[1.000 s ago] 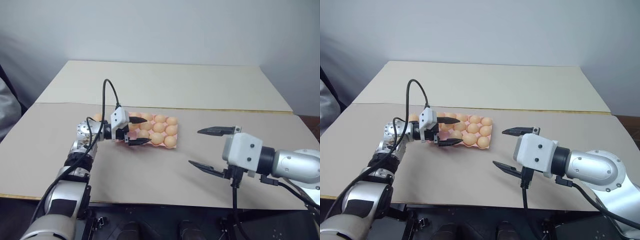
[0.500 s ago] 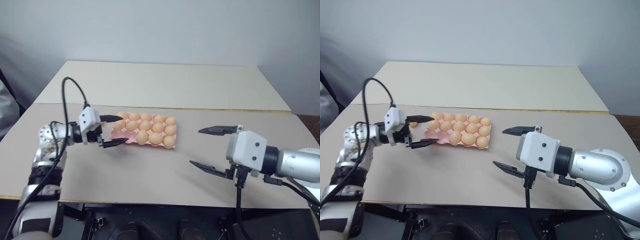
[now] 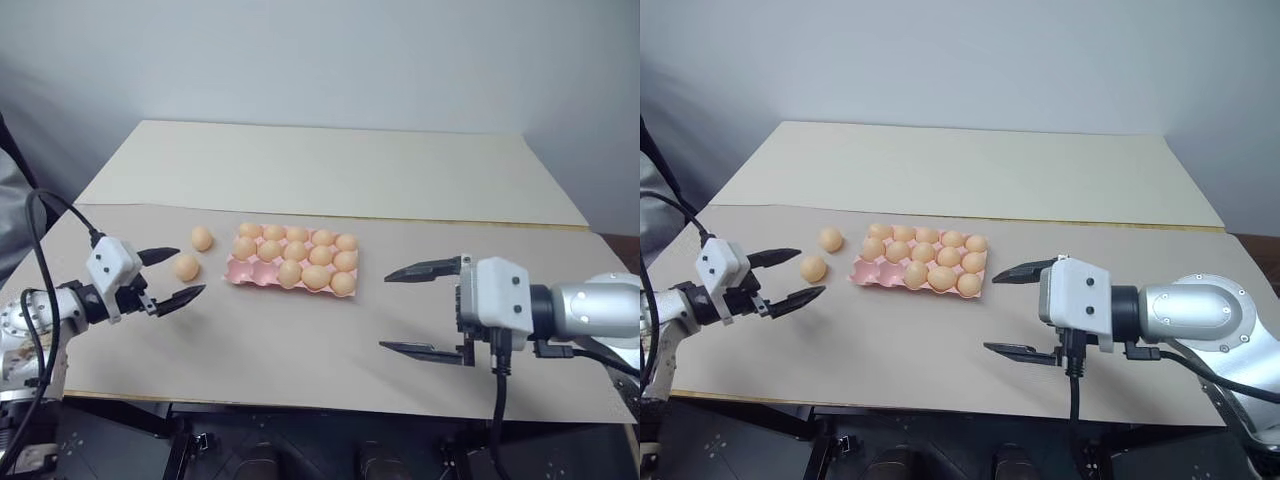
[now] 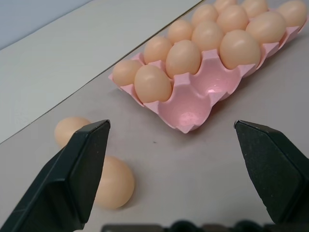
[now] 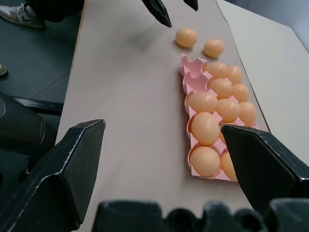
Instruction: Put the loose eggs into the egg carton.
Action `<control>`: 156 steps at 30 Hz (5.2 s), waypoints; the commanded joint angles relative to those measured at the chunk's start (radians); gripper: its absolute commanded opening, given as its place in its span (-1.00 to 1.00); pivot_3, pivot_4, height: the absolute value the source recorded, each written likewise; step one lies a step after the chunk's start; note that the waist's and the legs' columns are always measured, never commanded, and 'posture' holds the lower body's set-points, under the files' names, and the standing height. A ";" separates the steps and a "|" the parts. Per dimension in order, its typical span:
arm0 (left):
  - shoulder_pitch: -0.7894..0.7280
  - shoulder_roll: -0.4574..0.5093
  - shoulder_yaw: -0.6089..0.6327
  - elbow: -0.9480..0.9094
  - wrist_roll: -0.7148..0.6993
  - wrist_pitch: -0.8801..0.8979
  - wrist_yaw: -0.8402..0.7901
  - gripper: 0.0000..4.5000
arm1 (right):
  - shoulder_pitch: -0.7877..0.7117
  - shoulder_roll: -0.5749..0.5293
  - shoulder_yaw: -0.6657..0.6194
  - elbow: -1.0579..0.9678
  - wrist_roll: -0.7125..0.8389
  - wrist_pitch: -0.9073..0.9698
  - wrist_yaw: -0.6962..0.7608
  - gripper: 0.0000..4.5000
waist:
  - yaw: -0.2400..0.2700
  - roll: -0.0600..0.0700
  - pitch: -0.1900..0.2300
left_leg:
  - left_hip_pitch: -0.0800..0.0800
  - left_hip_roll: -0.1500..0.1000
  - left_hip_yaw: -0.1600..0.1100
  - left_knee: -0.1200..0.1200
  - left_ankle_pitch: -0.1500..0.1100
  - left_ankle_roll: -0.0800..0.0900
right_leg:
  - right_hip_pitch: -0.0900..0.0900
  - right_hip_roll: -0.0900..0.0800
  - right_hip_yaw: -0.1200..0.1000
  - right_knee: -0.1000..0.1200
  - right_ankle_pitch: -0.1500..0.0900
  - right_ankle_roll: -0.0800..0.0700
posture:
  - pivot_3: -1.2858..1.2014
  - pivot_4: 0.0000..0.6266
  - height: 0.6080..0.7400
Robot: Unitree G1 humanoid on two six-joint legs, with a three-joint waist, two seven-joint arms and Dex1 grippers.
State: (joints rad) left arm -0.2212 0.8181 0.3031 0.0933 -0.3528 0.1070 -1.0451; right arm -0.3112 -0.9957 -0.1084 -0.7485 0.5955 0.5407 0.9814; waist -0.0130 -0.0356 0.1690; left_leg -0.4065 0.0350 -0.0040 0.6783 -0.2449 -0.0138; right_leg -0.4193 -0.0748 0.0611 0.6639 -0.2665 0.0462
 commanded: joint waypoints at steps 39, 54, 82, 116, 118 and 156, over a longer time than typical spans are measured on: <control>-0.358 -0.136 -0.214 0.310 0.234 0.420 0.487 -0.22 | 0.060 -0.030 -0.048 -0.085 -0.045 0.014 -0.125 1.00 | -0.002 -0.001 0.000 | 0.000 -0.001 -0.001 0.000 0.000 0.000 | 0.001 0.000 0.000 0.001 0.000 0.000 | 0.03 -0.52 1.00; -0.182 0.030 -0.070 0.013 0.006 0.156 0.044 -0.23 | 0.070 -0.018 -0.039 -0.087 -0.073 0.011 -0.136 1.00 | 0.006 0.000 0.000 | 0.001 -0.001 0.000 0.000 0.000 0.000 | 0.001 -0.001 0.000 0.001 0.000 0.000 | 0.03 -0.52 1.00; -0.624 -0.196 -0.301 0.620 0.094 -0.192 -0.368 -0.09 | 0.170 -0.009 -0.109 -0.193 -0.095 0.074 -0.254 1.00 | -0.002 -0.001 -0.001 | -0.001 -0.001 -0.001 0.001 0.000 0.000 | 0.001 0.000 -0.001 0.000 0.000 0.000 | 0.03 -0.52 1.00; -0.068 0.029 0.031 0.050 -0.033 0.032 -0.117 0.98 | 0.124 0.021 -0.067 -0.115 -0.094 -0.001 -0.190 1.00 | -0.005 0.000 -0.001 | 0.000 -0.001 -0.001 0.001 0.000 0.000 | 0.001 0.000 0.000 0.000 0.000 0.000 | 0.03 -0.52 1.00; -0.018 0.039 0.057 0.018 -0.036 0.048 -0.091 0.98 | 0.116 0.024 -0.051 -0.095 -0.100 -0.019 -0.173 1.00 | -0.005 0.000 -0.001 | 0.001 -0.001 -0.001 0.001 0.000 0.000 | 0.001 0.000 0.000 0.000 0.000 0.000 | 0.03 -0.52 1.00; -0.709 -0.232 -0.188 0.904 0.327 -0.118 0.535 0.98 | 0.082 0.043 0.007 -0.079 -0.172 0.024 -0.197 1.00 | 0.000 -0.002 -0.001 | -0.001 -0.002 -0.001 0.001 0.000 0.000 | 0.000 -0.001 -0.001 0.000 0.000 0.000 | 0.03 -0.52 1.00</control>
State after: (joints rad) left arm -0.8970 0.5832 0.1164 0.9832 -0.0355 0.0202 -0.5246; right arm -0.2248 -0.9452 -0.0589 -0.7953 0.4158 0.5580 0.7943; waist -0.0130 -0.0371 0.1681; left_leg -0.4081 0.0330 -0.0049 0.6793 -0.2450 -0.0136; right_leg -0.4192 -0.0754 0.0602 0.6641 -0.2662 0.0466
